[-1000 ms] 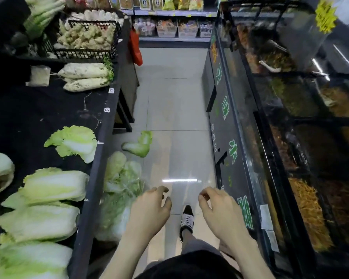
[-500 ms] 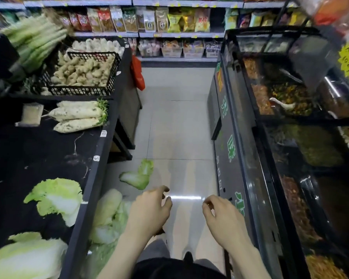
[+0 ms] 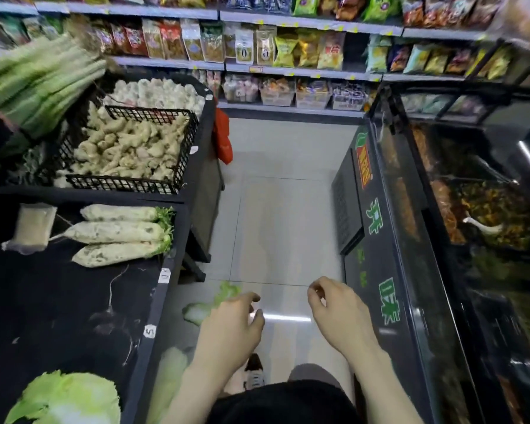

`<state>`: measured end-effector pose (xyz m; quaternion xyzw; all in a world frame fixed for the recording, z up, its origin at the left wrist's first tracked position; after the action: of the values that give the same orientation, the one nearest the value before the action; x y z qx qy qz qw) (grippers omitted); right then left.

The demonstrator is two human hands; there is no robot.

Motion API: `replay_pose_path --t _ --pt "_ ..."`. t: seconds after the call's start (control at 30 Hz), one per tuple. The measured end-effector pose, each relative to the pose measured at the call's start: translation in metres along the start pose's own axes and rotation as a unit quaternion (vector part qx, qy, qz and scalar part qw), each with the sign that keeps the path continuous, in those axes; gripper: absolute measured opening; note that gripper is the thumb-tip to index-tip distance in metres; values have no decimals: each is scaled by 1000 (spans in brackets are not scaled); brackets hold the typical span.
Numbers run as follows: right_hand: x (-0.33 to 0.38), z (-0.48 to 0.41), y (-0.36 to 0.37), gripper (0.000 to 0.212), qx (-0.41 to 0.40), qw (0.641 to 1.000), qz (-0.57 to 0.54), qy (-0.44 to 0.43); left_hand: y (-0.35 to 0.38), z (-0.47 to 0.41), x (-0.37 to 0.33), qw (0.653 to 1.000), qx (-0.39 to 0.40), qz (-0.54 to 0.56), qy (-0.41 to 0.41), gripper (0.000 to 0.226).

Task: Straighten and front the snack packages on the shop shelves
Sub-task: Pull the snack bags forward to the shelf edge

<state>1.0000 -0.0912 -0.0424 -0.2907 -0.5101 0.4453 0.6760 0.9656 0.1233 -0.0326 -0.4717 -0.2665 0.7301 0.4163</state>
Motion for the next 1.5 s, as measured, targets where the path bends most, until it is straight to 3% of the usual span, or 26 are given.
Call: replay_pose_path --t 0.3,0.67,0.8,1.13,1.5 --pt "6 -119 -42 18 -11 1000 7 24 -55 -165 -36 999 27 -17 5 36" --pt "-9 -324 -149 15 -74 996 43 -11 -137 -377 -144 998 -15 -63 12 38" --pt "-6 -398 -173 22 -60 997 48 -28 -162 -432 -166 998 -26 -60 11 38" --pt "34 -598 -199 26 -40 994 76 -74 -208 -573 -157 998 -22 -43 -27 37" --pt "95 -769 -234 26 -17 994 102 -42 -308 -752 -156 999 -19 -45 -11 37"
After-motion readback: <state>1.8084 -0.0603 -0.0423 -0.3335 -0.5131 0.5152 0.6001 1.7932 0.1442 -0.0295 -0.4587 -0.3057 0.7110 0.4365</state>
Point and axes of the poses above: each hand's wrist, its own z-axis away from the middle knuckle, its own y-axis out of the palm, x = y × z, the point moved 3 cm from there along -z, towards the middle knuckle, and after that the axes turned 5 degrees about x, right-handed, at the moved point
